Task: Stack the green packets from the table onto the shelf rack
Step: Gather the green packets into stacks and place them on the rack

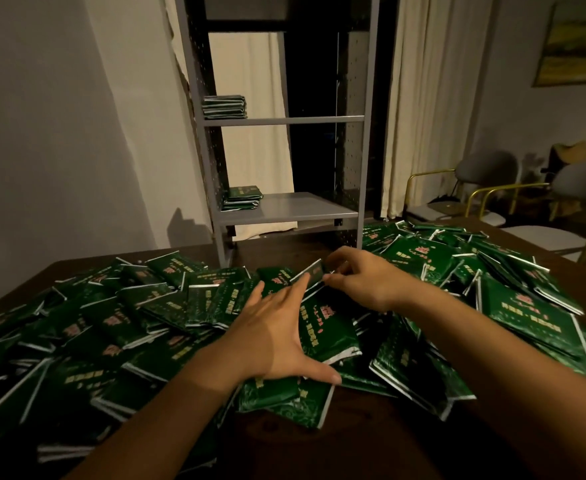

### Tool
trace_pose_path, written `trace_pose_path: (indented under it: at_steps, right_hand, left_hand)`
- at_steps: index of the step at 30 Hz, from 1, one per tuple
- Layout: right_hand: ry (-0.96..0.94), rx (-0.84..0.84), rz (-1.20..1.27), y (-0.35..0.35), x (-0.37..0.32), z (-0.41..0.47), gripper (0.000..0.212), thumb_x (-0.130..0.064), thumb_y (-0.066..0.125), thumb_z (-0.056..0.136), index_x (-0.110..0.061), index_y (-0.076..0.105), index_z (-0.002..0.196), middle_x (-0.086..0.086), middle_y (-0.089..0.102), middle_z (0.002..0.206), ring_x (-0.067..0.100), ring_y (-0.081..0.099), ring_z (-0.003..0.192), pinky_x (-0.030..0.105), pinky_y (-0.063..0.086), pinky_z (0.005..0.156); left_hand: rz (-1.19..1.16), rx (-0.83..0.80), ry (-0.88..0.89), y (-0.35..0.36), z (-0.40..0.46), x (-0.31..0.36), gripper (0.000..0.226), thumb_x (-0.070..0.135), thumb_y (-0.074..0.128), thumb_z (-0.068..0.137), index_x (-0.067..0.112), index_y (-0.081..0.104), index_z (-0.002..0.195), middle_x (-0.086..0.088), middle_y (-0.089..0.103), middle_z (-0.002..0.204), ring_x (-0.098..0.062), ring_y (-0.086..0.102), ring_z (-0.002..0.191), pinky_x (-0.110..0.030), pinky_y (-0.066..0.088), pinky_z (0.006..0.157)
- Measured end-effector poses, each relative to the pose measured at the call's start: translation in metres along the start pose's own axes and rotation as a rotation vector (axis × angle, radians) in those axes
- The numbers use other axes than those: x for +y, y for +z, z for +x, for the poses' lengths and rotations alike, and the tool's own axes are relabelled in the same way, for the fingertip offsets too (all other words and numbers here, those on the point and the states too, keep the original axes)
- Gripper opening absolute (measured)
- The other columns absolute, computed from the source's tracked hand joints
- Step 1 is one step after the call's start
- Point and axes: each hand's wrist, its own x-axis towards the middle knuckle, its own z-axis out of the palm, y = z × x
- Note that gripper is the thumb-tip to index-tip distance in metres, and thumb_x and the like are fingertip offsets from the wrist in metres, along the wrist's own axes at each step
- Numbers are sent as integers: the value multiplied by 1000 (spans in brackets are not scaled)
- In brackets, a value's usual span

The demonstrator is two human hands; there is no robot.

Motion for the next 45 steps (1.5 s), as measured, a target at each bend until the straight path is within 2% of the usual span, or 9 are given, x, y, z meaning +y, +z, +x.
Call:
trace_pose_path:
  at_steps: [7, 12, 17, 22, 25, 32, 35, 39, 45]
  right_hand:
    - [-110, 124, 67, 12, 13, 22, 22, -25, 55, 101, -24, 68, 118, -2, 69, 115, 15, 62, 109, 38, 50, 98]
    - [-275, 293, -8, 23, 31, 19, 21, -26, 56, 95, -33, 74, 104, -11, 67, 105, 15, 52, 107, 42, 43, 99]
    - [-367, 179, 106, 18, 26, 13, 30, -7, 57, 94, -30, 77, 92, -21, 65, 91, -2, 50, 98, 24, 40, 90]
    - [-352, 27, 238, 12, 24, 4, 34, 8, 56, 90, -16, 76, 102, -8, 70, 95, -3, 64, 91, 10, 46, 83]
    - [-341, 24, 293, 10, 27, 0, 38, 9, 58, 90, -18, 73, 111, -5, 72, 97, -1, 67, 94, 14, 51, 84]
    - [-259, 209, 19, 16, 32, 2, 53, -17, 78, 83, -34, 59, 129, -14, 59, 118, 5, 56, 115, 34, 48, 105]
    - [-123, 298, -191, 12, 28, -1, 42, -39, 76, 84, -33, 60, 123, -11, 54, 114, 12, 49, 113, 39, 46, 101]
    - [-41, 406, -151, 9, 29, -3, 17, -40, 62, 95, -28, 66, 105, -9, 59, 99, 15, 56, 100, 34, 49, 85]
    - [75, 416, -181, 4, 25, -11, 56, -75, 37, 90, -28, 68, 88, -8, 64, 84, 17, 61, 85, 33, 52, 77]
  left_hand:
    - [-96, 128, -17, 4, 18, -7, 139, 91, 65, 54, 36, -8, 159, 7, 17, 166, -14, 8, 153, -41, -6, 126]
    - [-171, 201, -21, 16, 23, -17, 130, 99, 45, 49, 35, 17, 159, 15, 29, 152, -13, 24, 144, -35, 21, 122]
    - [-346, 244, -41, 23, 24, -25, 89, 92, 44, 63, 41, 34, 135, 15, 44, 139, -6, 44, 125, -29, 41, 100]
    - [-348, 238, -13, 21, 21, -26, 101, 91, 42, 61, 44, 27, 149, 17, 44, 146, -7, 41, 134, -33, 39, 109]
    - [-334, 245, -3, 17, 17, -24, 100, 89, 38, 63, 42, 33, 150, 16, 42, 148, -8, 39, 136, -33, 36, 111]
    - [-374, 349, 24, 26, 18, -29, 59, 59, 50, 96, 37, 37, 149, 19, 49, 143, -3, 46, 131, -33, 42, 108]
    - [-353, 422, -5, 29, 20, -28, 50, 39, 52, 101, 32, 39, 149, 11, 53, 141, -9, 53, 123, -34, 46, 104]
    - [-384, 567, -88, 34, 24, -20, 46, 29, 48, 103, 20, 44, 148, 7, 56, 127, -18, 59, 106, -36, 51, 96]
    - [-621, 888, -214, 26, 26, -24, 17, 29, 43, 104, 21, 53, 115, 2, 60, 101, -20, 59, 94, -42, 51, 82]
